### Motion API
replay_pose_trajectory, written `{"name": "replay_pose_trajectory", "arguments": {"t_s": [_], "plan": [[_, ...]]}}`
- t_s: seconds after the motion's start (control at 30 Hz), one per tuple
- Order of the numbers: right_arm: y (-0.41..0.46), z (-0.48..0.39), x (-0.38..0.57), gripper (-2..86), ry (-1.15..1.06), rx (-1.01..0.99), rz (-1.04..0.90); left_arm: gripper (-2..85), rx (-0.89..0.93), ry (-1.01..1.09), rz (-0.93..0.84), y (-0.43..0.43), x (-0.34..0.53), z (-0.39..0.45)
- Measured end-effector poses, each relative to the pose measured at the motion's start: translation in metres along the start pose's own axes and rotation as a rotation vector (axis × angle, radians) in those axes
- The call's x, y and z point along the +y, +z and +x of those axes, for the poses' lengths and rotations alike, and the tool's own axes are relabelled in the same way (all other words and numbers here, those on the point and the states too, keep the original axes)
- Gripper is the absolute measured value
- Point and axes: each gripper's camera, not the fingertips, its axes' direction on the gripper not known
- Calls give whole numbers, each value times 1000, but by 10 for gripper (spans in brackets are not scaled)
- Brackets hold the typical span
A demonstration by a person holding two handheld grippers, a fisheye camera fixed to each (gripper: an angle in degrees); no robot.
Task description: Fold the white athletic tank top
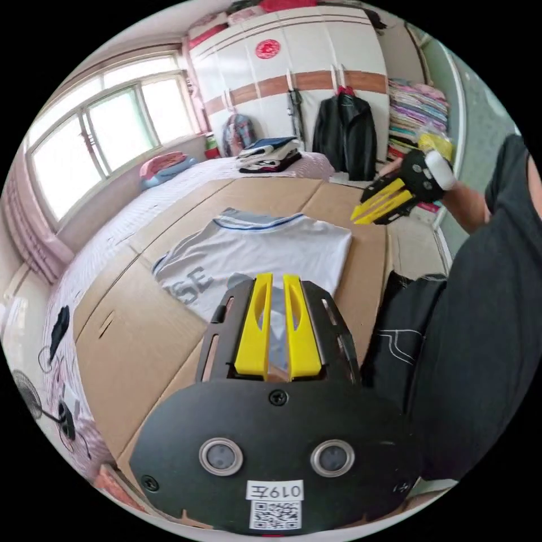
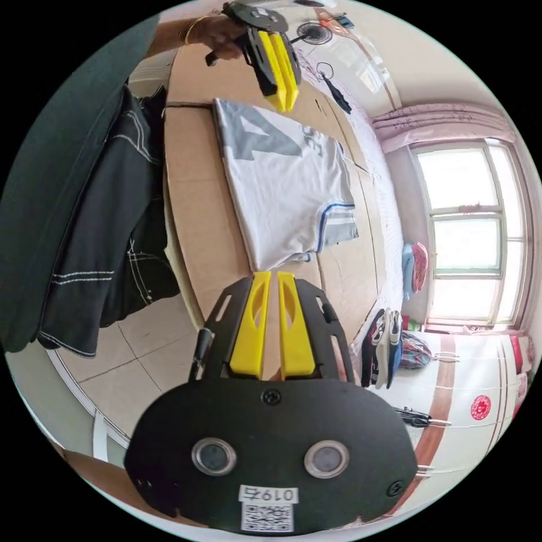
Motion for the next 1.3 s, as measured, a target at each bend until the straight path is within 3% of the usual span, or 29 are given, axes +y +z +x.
{"name": "replay_pose_trajectory", "arguments": {"t_s": [0.13,0.27,0.37,0.77,0.97,1.3], "plan": [[11,46,-33,3,129,2,147,31,-184,-344,-7,25,32,-132],[33,64,-109,-2,157,-129,392,58,77,-657,-38,91,62,-273],[55,62,-162,-4,104,-254,440,70,142,-749,-78,136,75,-336],[121,50,-212,-6,0,-372,361,74,374,-802,-146,237,117,-432],[146,45,-214,-6,1,-372,352,27,355,-756,-171,253,124,-443],[179,45,-213,-6,44,-382,363,19,243,-664,-213,255,107,-434]]}}
